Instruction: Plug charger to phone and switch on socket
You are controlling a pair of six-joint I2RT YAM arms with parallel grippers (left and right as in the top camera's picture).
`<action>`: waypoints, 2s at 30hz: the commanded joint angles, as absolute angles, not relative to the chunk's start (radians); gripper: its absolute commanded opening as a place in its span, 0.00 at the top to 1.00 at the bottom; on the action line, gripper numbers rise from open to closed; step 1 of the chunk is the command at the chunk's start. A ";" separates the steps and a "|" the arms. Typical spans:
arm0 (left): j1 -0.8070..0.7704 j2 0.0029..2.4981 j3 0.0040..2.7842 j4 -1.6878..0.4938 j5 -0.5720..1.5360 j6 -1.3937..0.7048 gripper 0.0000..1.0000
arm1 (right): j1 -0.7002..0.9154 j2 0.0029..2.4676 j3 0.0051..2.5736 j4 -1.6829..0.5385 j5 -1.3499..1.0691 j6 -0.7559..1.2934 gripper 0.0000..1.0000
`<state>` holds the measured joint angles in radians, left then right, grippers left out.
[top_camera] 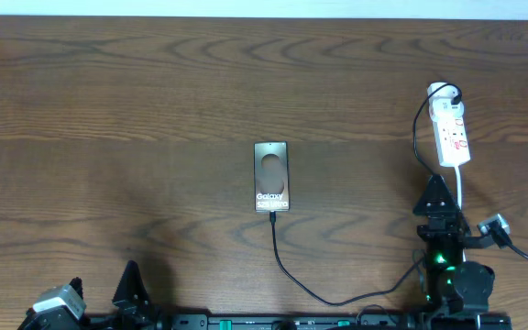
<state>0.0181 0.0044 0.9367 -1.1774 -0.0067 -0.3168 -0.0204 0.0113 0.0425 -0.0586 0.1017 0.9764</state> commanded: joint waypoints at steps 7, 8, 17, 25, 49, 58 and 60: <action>0.020 0.006 0.945 -1.175 -0.016 -0.311 0.03 | -0.063 0.006 0.005 -0.022 0.009 0.599 0.01; 0.020 0.006 0.945 -1.175 -0.016 -0.311 0.03 | -0.072 0.006 0.005 -0.028 -0.002 0.566 0.01; 0.020 0.006 0.945 -1.175 -0.016 -0.311 0.03 | -0.107 0.006 0.005 -0.073 -0.033 0.394 0.01; 0.020 0.006 0.945 -1.175 -0.016 -0.311 0.03 | -0.107 0.006 0.005 -0.073 -0.034 0.255 0.01; 0.020 0.006 0.945 -1.175 -0.016 -0.311 0.03 | -0.176 0.005 0.005 -0.074 -0.028 0.088 0.01; 0.020 0.006 0.945 -1.175 -0.016 -0.311 0.03 | -0.161 0.005 0.005 -0.075 -0.026 0.043 0.01; 0.020 0.006 0.945 -1.175 -0.016 -0.311 0.03 | -0.144 0.005 0.005 -0.075 -0.026 -0.006 0.01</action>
